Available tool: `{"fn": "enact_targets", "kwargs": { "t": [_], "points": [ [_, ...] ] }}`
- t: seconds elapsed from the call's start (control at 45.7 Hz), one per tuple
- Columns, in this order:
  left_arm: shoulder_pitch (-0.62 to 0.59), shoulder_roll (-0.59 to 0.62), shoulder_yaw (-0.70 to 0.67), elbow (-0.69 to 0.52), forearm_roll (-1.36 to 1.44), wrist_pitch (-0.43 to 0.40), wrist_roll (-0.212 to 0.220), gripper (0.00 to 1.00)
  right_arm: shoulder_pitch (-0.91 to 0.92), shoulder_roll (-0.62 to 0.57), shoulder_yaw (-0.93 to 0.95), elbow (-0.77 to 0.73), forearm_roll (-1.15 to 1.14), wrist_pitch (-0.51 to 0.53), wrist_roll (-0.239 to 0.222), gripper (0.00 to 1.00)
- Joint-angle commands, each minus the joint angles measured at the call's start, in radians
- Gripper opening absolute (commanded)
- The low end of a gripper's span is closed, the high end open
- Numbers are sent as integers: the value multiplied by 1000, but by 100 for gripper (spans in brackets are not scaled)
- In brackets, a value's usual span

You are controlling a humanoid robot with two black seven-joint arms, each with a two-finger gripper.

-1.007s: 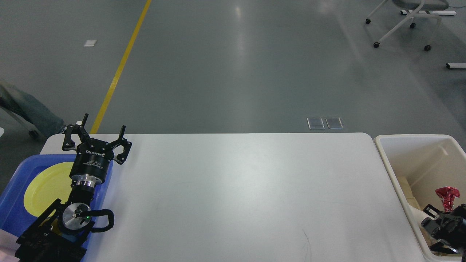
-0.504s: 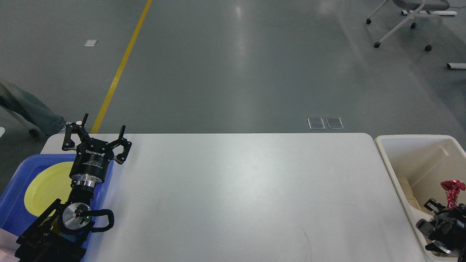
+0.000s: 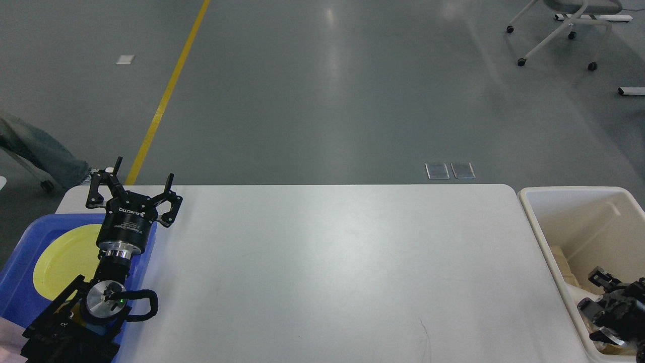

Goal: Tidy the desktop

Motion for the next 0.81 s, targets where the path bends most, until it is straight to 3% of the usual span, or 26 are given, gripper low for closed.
{"fn": "enact_targets", "kwargs": {
  "t": [0.0, 0.131, 0.241, 0.416, 0.482, 0.635, 0.722, 0.744, 0.788],
  "points": [
    [1, 0, -1, 0, 0, 0, 0, 99, 79, -53, 259, 4, 2, 2, 1, 100],
    [1, 0, -1, 0, 0, 0, 0, 99, 156, -77, 678, 7, -11, 2, -1, 100],
    [0, 0, -1, 0, 0, 0, 0, 99, 187, -111, 858, 33, -37, 2, 2, 100],
    [0, 0, -1, 0, 0, 0, 0, 99, 205, -283, 976, 364, -143, 11, 5, 100],
    [0, 0, -1, 0, 0, 0, 0, 99, 194, -323, 1124, 451, -144, 12, 22, 100],
    [0, 0, -1, 0, 0, 0, 0, 99, 50, -294, 1528, 514, -161, 35, 76, 100],
    [0, 0, -1, 0, 0, 0, 0, 99, -29, -236, 1681, 565, -161, 124, 164, 100],
    [0, 0, -1, 0, 0, 0, 0, 99, -80, -205, 1739, 571, -162, 168, 248, 100],
    [0, 0, -1, 0, 0, 0, 0, 99, -126, -171, 1790, 573, -161, 207, 368, 100]
  ]
}}
